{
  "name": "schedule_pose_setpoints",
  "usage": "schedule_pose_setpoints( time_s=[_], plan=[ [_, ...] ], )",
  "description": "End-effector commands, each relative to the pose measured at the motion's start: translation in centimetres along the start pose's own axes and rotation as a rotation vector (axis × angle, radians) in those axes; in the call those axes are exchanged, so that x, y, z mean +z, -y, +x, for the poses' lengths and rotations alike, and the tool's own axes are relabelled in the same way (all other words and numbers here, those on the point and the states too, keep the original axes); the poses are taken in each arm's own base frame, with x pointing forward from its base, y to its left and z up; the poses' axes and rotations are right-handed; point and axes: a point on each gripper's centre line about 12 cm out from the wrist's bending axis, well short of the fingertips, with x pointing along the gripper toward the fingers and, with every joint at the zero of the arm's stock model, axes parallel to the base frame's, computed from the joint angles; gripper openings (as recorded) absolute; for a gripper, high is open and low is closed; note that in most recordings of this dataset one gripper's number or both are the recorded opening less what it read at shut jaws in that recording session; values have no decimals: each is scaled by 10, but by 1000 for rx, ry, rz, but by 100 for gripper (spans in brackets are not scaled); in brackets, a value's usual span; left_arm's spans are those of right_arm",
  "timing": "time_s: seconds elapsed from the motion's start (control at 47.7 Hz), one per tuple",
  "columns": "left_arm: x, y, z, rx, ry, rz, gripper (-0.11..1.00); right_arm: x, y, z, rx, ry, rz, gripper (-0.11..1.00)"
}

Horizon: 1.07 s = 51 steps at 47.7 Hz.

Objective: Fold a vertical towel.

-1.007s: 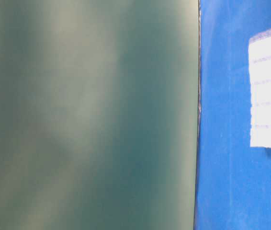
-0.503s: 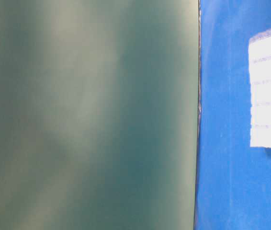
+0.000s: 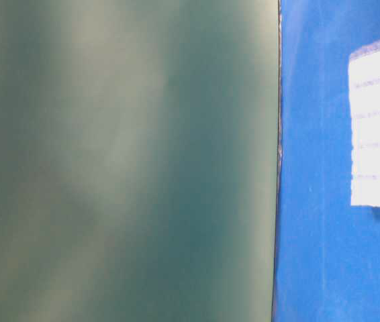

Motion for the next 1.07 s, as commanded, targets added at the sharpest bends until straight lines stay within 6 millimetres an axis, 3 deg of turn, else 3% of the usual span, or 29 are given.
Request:
schedule_pose_setpoints(
  time_s=[0.0,1.049],
  plan=[
    [5,0,1,3,11,-2,76,4,0,2,0,8,3,61],
    [4,0,1,3,2,-3,76,4,0,2,0,3,3,61]
  ],
)
